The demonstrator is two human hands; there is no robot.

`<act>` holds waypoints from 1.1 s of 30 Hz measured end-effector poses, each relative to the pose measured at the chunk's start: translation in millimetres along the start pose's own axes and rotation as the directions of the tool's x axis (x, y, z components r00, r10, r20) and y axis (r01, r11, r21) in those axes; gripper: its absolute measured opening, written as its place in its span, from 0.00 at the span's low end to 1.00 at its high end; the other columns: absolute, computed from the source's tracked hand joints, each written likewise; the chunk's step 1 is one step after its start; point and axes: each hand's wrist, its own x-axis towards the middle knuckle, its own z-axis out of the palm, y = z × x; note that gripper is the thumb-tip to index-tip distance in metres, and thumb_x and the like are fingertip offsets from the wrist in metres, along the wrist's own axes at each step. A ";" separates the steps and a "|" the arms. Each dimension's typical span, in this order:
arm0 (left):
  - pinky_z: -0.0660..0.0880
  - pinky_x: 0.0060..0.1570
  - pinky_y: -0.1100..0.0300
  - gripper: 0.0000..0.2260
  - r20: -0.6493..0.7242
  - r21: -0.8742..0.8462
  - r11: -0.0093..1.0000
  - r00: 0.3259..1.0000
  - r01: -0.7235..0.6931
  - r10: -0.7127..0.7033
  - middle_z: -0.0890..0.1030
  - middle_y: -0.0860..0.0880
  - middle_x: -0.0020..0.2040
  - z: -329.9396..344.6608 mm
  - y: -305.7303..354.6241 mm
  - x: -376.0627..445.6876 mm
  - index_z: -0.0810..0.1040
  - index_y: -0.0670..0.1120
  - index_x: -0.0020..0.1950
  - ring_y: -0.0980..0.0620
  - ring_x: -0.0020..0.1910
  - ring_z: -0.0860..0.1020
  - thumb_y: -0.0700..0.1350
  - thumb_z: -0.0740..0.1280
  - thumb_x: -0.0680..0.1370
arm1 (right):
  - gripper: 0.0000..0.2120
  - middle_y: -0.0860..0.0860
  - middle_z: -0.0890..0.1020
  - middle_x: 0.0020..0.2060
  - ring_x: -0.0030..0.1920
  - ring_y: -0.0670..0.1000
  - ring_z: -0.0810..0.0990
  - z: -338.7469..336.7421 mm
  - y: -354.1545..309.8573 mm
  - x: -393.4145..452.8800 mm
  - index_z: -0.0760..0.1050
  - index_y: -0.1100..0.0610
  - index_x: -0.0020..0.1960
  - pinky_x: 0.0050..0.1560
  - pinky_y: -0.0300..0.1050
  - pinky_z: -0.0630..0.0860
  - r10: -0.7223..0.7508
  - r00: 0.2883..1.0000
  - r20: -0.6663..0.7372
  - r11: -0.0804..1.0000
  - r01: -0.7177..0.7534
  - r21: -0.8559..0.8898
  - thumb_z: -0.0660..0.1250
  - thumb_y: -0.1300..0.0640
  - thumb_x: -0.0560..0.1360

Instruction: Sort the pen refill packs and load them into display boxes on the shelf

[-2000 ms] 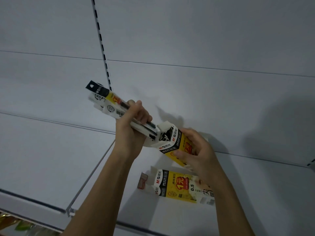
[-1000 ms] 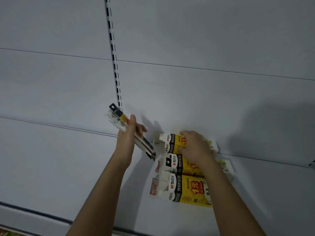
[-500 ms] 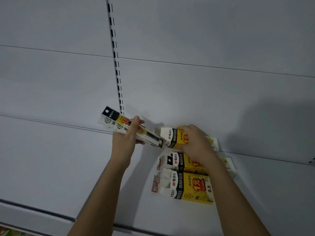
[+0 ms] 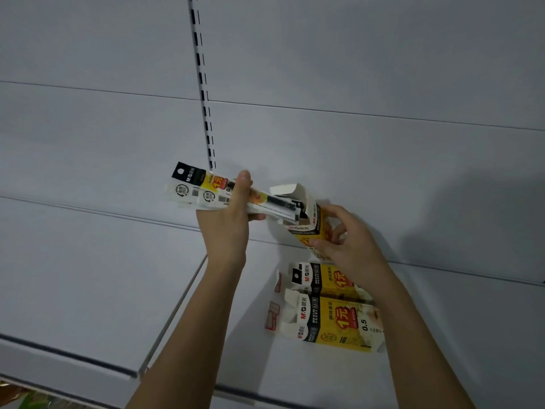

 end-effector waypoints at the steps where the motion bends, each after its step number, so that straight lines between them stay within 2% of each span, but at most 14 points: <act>1: 0.79 0.32 0.62 0.06 0.003 0.018 1.000 1.000 -0.009 0.009 0.84 0.52 0.39 0.9 -1.1 -2.2 0.80 0.45 0.49 0.53 0.39 0.84 0.45 0.73 0.75 | 0.28 0.41 0.75 0.40 0.39 0.43 0.74 0.1 0.5 -0.4 0.66 0.29 0.59 0.39 0.36 0.71 -0.004 1.000 0.002 1.000 0.004 -0.002 0.73 0.58 0.73; 6: 0.80 0.32 0.61 0.07 -0.011 0.171 0.981 0.995 -0.094 0.097 0.84 0.51 0.35 8.0 -9.2 -12.1 0.80 0.45 0.40 0.53 0.35 0.84 0.47 0.76 0.72 | 0.28 0.41 0.73 0.38 0.39 0.43 0.75 4.6 -1.3 -3.5 0.70 0.35 0.65 0.38 0.34 0.71 0.013 1.000 0.016 1.000 -0.013 0.009 0.75 0.57 0.73; 8: 0.81 0.34 0.59 0.11 0.003 0.261 0.955 0.989 -0.140 0.145 0.84 0.50 0.38 10.6 -14.1 -14.3 0.81 0.44 0.44 0.55 0.36 0.84 0.49 0.77 0.72 | 0.28 0.40 0.72 0.37 0.38 0.39 0.76 8.3 -5.1 -4.3 0.71 0.39 0.67 0.36 0.30 0.70 0.004 0.999 0.034 1.000 -0.005 0.018 0.75 0.58 0.73; 11: 0.82 0.37 0.55 0.13 0.116 0.334 0.929 0.985 -0.158 0.126 0.85 0.51 0.41 11.7 -20.1 -16.2 0.81 0.45 0.49 0.56 0.40 0.84 0.50 0.77 0.71 | 0.28 0.37 0.70 0.37 0.36 0.30 0.73 13.2 -7.2 -3.6 0.71 0.44 0.69 0.37 0.26 0.69 -0.014 0.998 0.059 1.000 0.013 0.017 0.74 0.61 0.73; 13: 0.82 0.38 0.54 0.13 0.204 0.340 0.926 0.974 -0.167 0.101 0.84 0.50 0.41 9.4 -22.8 -15.1 0.80 0.43 0.50 0.55 0.41 0.84 0.51 0.74 0.74 | 0.28 0.37 0.70 0.39 0.38 0.34 0.72 13.2 -7.1 -2.7 0.71 0.45 0.69 0.42 0.29 0.68 -0.012 0.999 0.039 1.000 0.012 -0.014 0.74 0.60 0.73; 16: 0.80 0.38 0.59 0.15 0.207 0.274 0.956 0.977 -0.106 0.049 0.82 0.49 0.45 1.6 -21.5 -11.0 0.73 0.40 0.54 0.52 0.45 0.84 0.50 0.70 0.78 | 0.29 0.37 0.73 0.46 0.41 0.38 0.71 11.5 -4.0 -1.2 0.71 0.43 0.69 0.50 0.41 0.74 -0.007 1.000 -0.016 1.000 0.006 -0.029 0.74 0.60 0.73; 18: 0.81 0.39 0.59 0.16 0.177 0.232 0.970 0.984 -0.079 0.037 0.80 0.48 0.50 -2.8 -20.6 -9.5 0.68 0.44 0.59 0.52 0.50 0.82 0.45 0.71 0.77 | 0.29 0.37 0.74 0.49 0.42 0.39 0.71 12.2 -2.6 -1.0 0.70 0.43 0.70 0.53 0.43 0.76 -0.010 0.999 -0.052 1.000 0.009 -0.022 0.74 0.59 0.73; 21: 0.82 0.37 0.58 0.23 0.151 0.232 0.958 0.979 -0.167 0.134 0.78 0.50 0.50 -6.4 -20.4 -12.2 0.64 0.50 0.61 0.55 0.51 0.82 0.37 0.73 0.75 | 0.28 0.40 0.75 0.53 0.48 0.41 0.73 17.6 -3.6 -0.5 0.70 0.45 0.71 0.58 0.48 0.78 -0.029 0.997 -0.068 0.999 0.028 -0.022 0.74 0.58 0.74; 23: 0.83 0.39 0.58 0.21 0.173 0.310 0.924 0.969 -0.225 0.178 0.78 0.53 0.48 -7.8 -23.4 -11.5 0.66 0.53 0.58 0.58 0.48 0.82 0.38 0.74 0.74 | 0.29 0.42 0.75 0.57 0.54 0.44 0.76 21.7 -3.1 0.5 0.70 0.45 0.71 0.59 0.51 0.78 -0.030 0.997 -0.066 0.999 0.028 -0.023 0.74 0.58 0.74; 25: 0.83 0.40 0.57 0.18 0.233 0.350 0.905 0.958 -0.243 0.167 0.79 0.53 0.47 -9.6 -24.7 -10.0 0.67 0.55 0.55 0.56 0.47 0.83 0.42 0.74 0.75 | 0.29 0.41 0.75 0.57 0.57 0.46 0.76 23.5 -1.7 1.3 0.70 0.44 0.70 0.60 0.52 0.78 -0.027 0.998 -0.062 0.999 0.026 -0.021 0.74 0.58 0.73; 28: 0.82 0.41 0.54 0.01 0.316 0.271 0.946 0.945 -0.180 0.089 0.82 0.47 0.48 -12.0 -20.2 -9.3 0.73 0.50 0.51 0.50 0.48 0.84 0.46 0.63 0.82 | 0.30 0.40 0.75 0.57 0.58 0.45 0.76 21.8 0.3 1.4 0.70 0.42 0.70 0.62 0.52 0.77 -0.009 0.999 -0.053 1.000 0.009 -0.009 0.74 0.59 0.73; 30: 0.82 0.43 0.56 0.13 0.291 0.262 0.959 0.956 -0.106 0.026 0.82 0.45 0.49 -14.7 -22.3 -6.6 0.77 0.42 0.50 0.51 0.50 0.83 0.45 0.55 0.85 | 0.30 0.41 0.75 0.57 0.57 0.46 0.76 19.9 0.8 1.5 0.69 0.43 0.71 0.61 0.52 0.77 0.004 0.999 -0.053 1.000 -0.005 -0.023 0.74 0.59 0.73; 31: 0.82 0.43 0.57 0.15 0.275 0.292 0.951 0.961 -0.098 0.015 0.83 0.45 0.48 -15.9 -22.4 -4.5 0.78 0.40 0.51 0.52 0.49 0.83 0.44 0.54 0.85 | 0.30 0.41 0.75 0.57 0.57 0.46 0.76 19.4 0.4 1.7 0.69 0.43 0.72 0.61 0.52 0.77 0.007 0.998 -0.055 1.000 -0.008 -0.029 0.74 0.59 0.74; 33: 0.81 0.41 0.58 0.09 0.252 0.330 0.938 0.968 -0.106 0.021 0.83 0.47 0.46 -18.8 -23.4 -0.4 0.77 0.42 0.52 0.54 0.46 0.84 0.42 0.58 0.84 | 0.30 0.41 0.76 0.57 0.57 0.46 0.76 20.4 -0.3 2.3 0.69 0.43 0.71 0.61 0.52 0.77 0.003 0.998 -0.057 1.000 -0.004 -0.024 0.74 0.59 0.73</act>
